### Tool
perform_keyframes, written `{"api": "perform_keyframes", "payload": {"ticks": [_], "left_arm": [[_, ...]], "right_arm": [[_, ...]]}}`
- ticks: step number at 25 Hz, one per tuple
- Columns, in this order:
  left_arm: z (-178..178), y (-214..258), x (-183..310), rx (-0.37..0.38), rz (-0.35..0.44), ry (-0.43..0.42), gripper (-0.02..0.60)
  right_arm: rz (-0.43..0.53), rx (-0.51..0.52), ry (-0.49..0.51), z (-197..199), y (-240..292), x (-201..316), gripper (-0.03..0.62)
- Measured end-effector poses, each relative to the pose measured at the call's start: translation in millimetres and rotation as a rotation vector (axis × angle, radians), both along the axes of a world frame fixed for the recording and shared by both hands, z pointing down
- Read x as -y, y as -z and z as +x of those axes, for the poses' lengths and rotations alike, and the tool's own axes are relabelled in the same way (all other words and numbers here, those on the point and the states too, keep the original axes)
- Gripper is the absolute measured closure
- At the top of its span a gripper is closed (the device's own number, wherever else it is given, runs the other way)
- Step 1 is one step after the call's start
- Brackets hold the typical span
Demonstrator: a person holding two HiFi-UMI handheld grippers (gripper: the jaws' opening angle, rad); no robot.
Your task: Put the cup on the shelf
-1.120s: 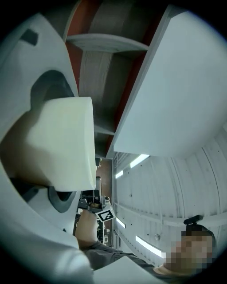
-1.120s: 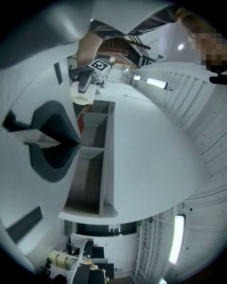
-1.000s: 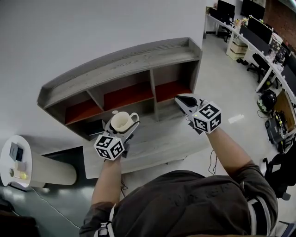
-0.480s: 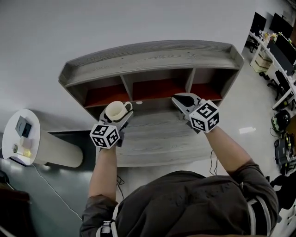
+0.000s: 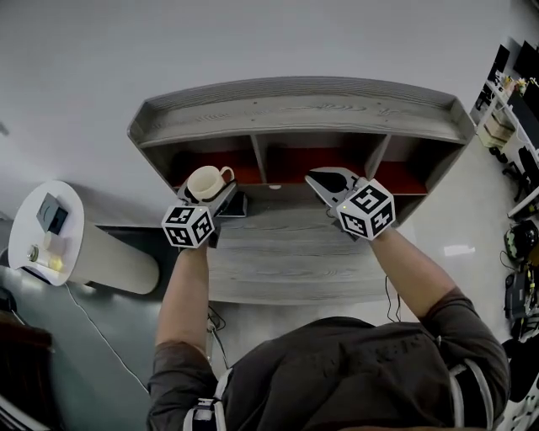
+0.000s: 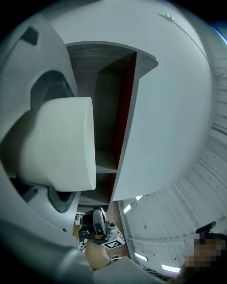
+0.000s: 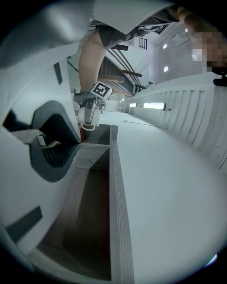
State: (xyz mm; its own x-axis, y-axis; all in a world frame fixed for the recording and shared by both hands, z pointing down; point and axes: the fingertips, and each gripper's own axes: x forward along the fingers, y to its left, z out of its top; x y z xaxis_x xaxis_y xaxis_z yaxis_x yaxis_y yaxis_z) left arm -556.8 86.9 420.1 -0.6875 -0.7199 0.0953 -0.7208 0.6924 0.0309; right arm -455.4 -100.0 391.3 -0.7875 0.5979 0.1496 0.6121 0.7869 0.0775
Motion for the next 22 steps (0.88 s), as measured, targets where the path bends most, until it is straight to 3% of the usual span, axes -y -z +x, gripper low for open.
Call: {"api": "perform_keyframes", "payload": {"ticks": [13, 22], "left_arm": [[-61.8, 16.6, -6.4, 0.031, -0.023, 0.050, 0.147], [-96.3, -13.3, -2.8, -0.004, -0.057, 0.078, 0.147]], "right_arm": [[-0.007, 0.009, 0.041, -37.8, 8.4, -16.7, 0.603], [0.004, -0.021, 0.045, -52.5, -5.4, -8.0, 0.602]]}}
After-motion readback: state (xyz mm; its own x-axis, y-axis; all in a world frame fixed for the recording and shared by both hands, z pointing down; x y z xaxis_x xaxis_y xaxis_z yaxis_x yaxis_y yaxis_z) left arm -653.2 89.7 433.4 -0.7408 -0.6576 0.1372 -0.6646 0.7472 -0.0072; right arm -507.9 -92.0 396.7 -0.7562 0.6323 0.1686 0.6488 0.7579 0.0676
